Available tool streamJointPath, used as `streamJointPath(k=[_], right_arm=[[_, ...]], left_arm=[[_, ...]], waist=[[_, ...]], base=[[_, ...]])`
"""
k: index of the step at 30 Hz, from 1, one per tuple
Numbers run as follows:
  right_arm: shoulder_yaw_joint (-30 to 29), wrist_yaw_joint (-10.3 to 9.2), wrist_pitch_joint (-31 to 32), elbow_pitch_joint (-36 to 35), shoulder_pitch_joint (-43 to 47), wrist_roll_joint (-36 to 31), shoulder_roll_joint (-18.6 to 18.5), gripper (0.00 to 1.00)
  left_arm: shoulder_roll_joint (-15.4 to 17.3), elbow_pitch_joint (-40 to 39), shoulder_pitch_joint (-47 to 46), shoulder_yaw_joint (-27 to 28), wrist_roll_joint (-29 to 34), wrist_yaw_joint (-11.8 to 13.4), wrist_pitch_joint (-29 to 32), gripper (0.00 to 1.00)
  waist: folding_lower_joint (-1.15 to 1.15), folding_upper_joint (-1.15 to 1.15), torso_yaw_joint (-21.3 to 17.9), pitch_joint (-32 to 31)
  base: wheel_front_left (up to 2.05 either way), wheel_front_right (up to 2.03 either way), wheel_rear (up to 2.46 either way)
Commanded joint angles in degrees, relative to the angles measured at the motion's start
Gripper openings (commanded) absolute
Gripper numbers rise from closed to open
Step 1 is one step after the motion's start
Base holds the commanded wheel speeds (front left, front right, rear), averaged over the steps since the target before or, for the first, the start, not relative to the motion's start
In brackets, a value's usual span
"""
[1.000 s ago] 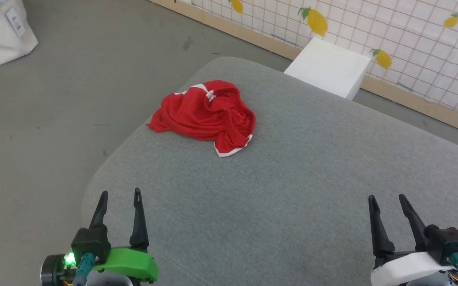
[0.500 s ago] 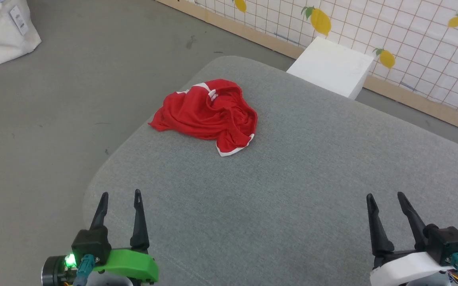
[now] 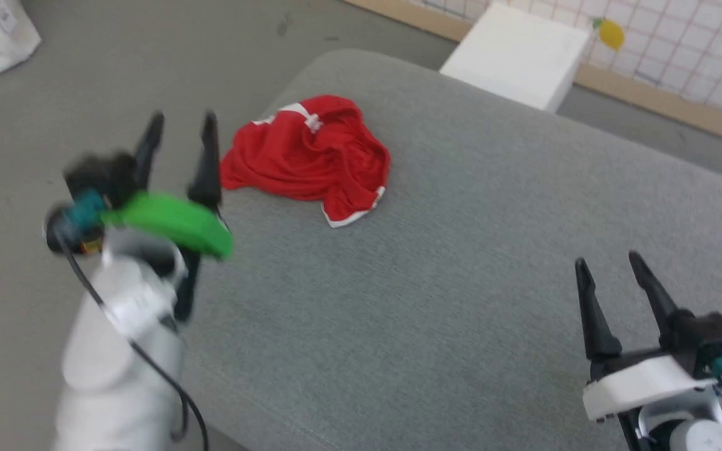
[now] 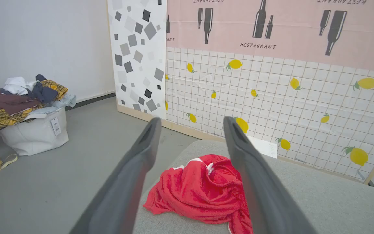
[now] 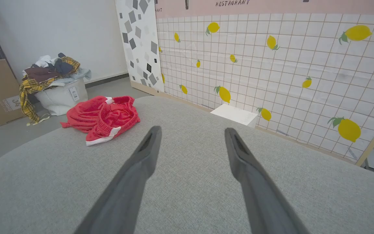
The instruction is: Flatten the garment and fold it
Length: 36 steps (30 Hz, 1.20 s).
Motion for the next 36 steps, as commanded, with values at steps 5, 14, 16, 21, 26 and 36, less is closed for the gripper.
streamJointPath(k=[5, 14, 16, 21, 26, 36], right_arm=[[-0.1, -0.08, 2.6, -3.6, -2.6, -2.2, 0.0, 1.0], [-3.0, -0.08, 4.7, -7.9, -3.8, -2.8, 0.0, 1.0], [-3.5, -0.08, 4.8, -8.6, -4.0, -2.8, 0.0, 1.0], [-3.8, -0.08, 4.8, -9.5, -4.5, -2.5, 0.0, 1.0], [-4.4, -0.08, 4.5, -9.7, -5.0, -2.6, 0.0, 1.0], [-5.2, -0.08, 4.7, -10.0, -5.6, -3.1, 0.0, 1.0]], left_arm=[[1.6, 11.7, -12.7, 2.4, -7.7, -1.2, 8.8, 1.0], [2.7, 27.7, -25.5, 7.5, -18.6, 2.7, 33.3, 1.0], [3.3, 29.6, -27.1, 7.3, -18.7, 5.2, 38.2, 1.0], [3.8, 31.6, -28.6, 7.0, -19.0, 9.7, 46.2, 1.0], [3.4, 31.8, -27.4, 6.1, -19.3, 10.8, 51.1, 1.0], [3.2, 28.2, -23.4, 6.8, -20.4, 8.6, 46.3, 0.0]], waist=[[0.0, 0.0, -7.2, 8.3], [0.0, 0.0, -13.4, 16.3], [0.0, 0.0, -14.1, 17.8], [0.0, 0.0, -15.5, 20.3], [0.0, 0.0, -16.0, 21.6], [0.0, 0.0, -15.7, 21.9]], base=[[0.0, 0.0, 0.0], [0.0, 0.0, 0.0], [0.0, 0.0, 0.0], [0.0, 0.0, 0.0], [0.0, 0.0, 0.0], [0.0, 0.0, 0.0]])
